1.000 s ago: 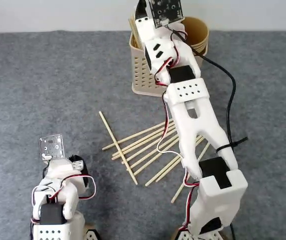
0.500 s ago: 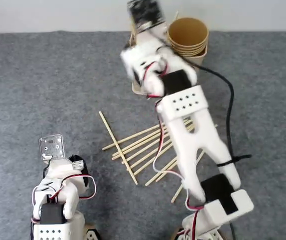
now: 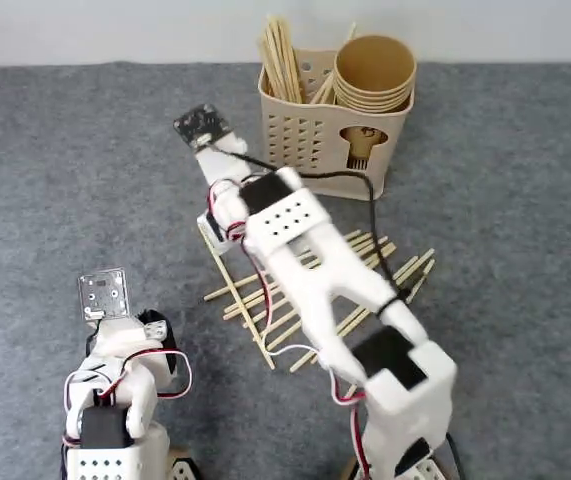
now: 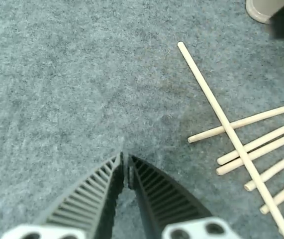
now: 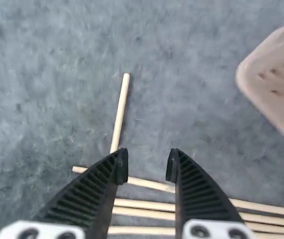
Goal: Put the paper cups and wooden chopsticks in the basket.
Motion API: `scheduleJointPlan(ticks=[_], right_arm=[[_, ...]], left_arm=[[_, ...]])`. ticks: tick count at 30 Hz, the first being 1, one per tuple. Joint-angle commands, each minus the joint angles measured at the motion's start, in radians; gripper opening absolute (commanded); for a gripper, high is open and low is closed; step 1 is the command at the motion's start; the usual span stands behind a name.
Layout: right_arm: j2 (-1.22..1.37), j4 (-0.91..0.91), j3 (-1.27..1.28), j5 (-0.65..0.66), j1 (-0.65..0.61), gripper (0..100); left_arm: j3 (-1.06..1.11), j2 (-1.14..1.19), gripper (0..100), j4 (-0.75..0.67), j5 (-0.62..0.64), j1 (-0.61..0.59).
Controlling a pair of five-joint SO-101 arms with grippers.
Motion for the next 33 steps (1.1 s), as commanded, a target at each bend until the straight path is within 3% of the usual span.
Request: scheduleJointPlan(ticks=[1,14,18,22,33], right_arm=[[0.051,-0.051,-0.011,-0.018,-0.036,14.4],[0.228,-0.07,-0.012,-0.011,-0.087,14.1],[0.254,-0.067,-0.012,0.038,-0.079,1.0],[0.254,-0.051,-0.014,0.044,-0.067,0.9],[-0.148,0.168,-0.014,0.051,-0.041,0.8]], left_arm=[[-0.019,-0.014,1,0.003,-0.005,-0.002],[-0.019,-0.014,1,0.003,-0.005,-0.002],[-0.019,-0.014,1,0.003,-0.005,-0.002],[-0.019,-0.014,1,0.003,-0.005,-0.002],[-0.019,-0.014,1,0.003,-0.005,-0.002]])
